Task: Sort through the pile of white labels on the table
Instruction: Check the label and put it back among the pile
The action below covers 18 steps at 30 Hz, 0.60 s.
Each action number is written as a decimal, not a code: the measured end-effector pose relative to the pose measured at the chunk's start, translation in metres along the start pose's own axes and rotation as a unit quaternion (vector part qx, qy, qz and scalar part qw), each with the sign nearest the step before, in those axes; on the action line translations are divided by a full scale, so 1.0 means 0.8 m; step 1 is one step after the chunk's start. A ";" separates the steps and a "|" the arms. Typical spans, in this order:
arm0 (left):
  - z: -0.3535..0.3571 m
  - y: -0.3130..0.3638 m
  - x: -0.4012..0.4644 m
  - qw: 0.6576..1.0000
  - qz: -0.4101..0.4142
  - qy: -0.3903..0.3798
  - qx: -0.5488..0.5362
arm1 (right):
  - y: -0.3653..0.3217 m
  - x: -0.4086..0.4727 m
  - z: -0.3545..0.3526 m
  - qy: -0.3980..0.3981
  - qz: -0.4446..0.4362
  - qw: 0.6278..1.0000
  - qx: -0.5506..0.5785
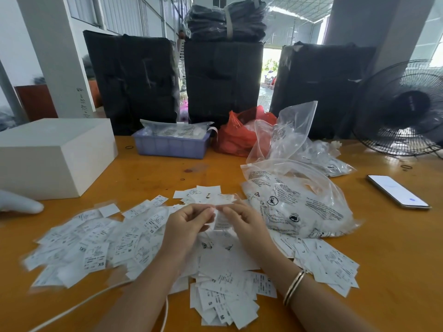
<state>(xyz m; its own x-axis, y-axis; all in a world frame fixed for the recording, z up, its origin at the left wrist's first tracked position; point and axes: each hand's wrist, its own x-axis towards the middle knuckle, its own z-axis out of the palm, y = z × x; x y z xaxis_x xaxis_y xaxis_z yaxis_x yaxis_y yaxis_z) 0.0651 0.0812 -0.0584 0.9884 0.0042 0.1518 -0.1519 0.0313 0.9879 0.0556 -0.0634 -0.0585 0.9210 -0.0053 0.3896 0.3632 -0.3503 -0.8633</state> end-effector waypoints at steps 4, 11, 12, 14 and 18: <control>0.000 0.004 -0.001 1.000 0.012 0.001 -0.011 | 0.002 0.001 0.003 -0.008 -0.012 0.999 -0.033; -0.002 0.000 -0.002 0.996 0.045 -0.038 0.069 | 0.006 0.005 -0.011 0.041 0.033 0.998 0.038; -0.002 0.000 -0.002 0.995 0.053 -0.045 0.077 | 0.006 0.005 -0.010 0.037 0.023 0.999 0.023; -0.002 -0.001 -0.002 0.990 0.076 -0.055 0.110 | 0.008 0.005 -0.008 0.033 0.013 0.999 0.004; -0.003 0.000 -0.001 0.981 0.090 -0.055 0.161 | 0.008 0.007 -0.009 0.040 0.015 0.999 0.005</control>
<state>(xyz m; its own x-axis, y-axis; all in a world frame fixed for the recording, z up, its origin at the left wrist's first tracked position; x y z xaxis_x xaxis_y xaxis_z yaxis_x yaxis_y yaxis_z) 0.0644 0.0837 -0.0589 0.9424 -0.1279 0.3090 -0.3331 -0.2777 0.9011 0.0622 -0.0724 -0.0599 0.9175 -0.0903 0.3874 0.3372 -0.3397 -0.8780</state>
